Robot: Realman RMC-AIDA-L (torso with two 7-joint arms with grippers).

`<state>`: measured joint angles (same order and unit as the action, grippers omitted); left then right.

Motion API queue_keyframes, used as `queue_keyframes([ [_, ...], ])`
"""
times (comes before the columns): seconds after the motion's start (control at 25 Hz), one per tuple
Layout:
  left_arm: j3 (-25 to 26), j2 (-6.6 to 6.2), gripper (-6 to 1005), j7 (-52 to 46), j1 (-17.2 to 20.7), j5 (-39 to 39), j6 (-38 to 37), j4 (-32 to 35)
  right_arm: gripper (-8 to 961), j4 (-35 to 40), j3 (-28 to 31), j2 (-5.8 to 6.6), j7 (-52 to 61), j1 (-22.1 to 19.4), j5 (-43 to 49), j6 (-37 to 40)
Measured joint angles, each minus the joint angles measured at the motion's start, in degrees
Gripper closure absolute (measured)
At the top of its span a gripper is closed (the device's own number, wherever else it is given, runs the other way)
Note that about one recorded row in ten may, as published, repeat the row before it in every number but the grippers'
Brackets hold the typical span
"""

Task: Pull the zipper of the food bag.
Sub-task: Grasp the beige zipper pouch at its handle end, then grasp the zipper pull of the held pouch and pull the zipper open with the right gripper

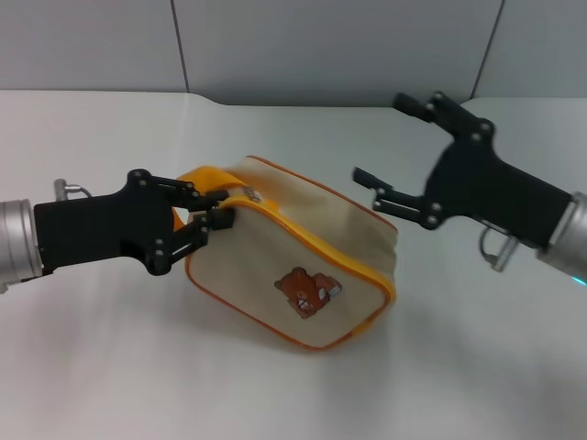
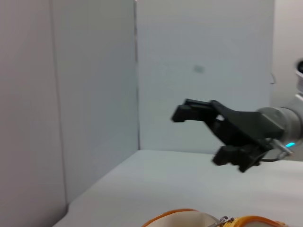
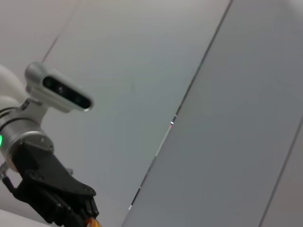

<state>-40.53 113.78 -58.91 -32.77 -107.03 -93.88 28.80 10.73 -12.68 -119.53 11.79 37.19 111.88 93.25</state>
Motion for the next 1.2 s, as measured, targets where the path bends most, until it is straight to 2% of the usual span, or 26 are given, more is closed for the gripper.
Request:
queue_keyframes([
  [0.12, 0.0, 0.42, 850, -0.6, -1.2, -1.5, 0.0, 0.8, 133, -1.3, -1.1, -0.02, -1.8, 2.1, 0.3, -1.8],
  [0.28, 0.0, 0.5, 848, -0.5, -1.5, -1.6, 0.2, 0.8, 136, -2.2, -6.4, -0.18, -2.2, 4.6, 0.2, -5.0],
  [0.48, 0.0, 0.49, 845, -0.3, -1.6, -1.7, 0.2, 1.0, 317, -2.9, -8.4, -0.26, -2.3, 6.3, 0.3, -6.6],
  [0.64, 0.0, 0.47, 843, -0.2, -1.6, -1.7, 0.2, 1.2, 539, -3.5, -9.5, -0.26, -3.2, 7.0, 0.3, -7.8],
  [0.84, 0.0, 0.47, 841, -0.2, -1.4, -1.7, -0.2, 1.9, 621, -6.1, -9.8, -0.26, -7.4, 8.2, 0.4, -10.4],
  [1.2, -0.4, 0.46, 837, -0.6, -1.6, -1.9, -0.2, 3.2, 638, -7.9, -12.0, -0.31, -8.9, 9.2, 0.4, -10.7],
])
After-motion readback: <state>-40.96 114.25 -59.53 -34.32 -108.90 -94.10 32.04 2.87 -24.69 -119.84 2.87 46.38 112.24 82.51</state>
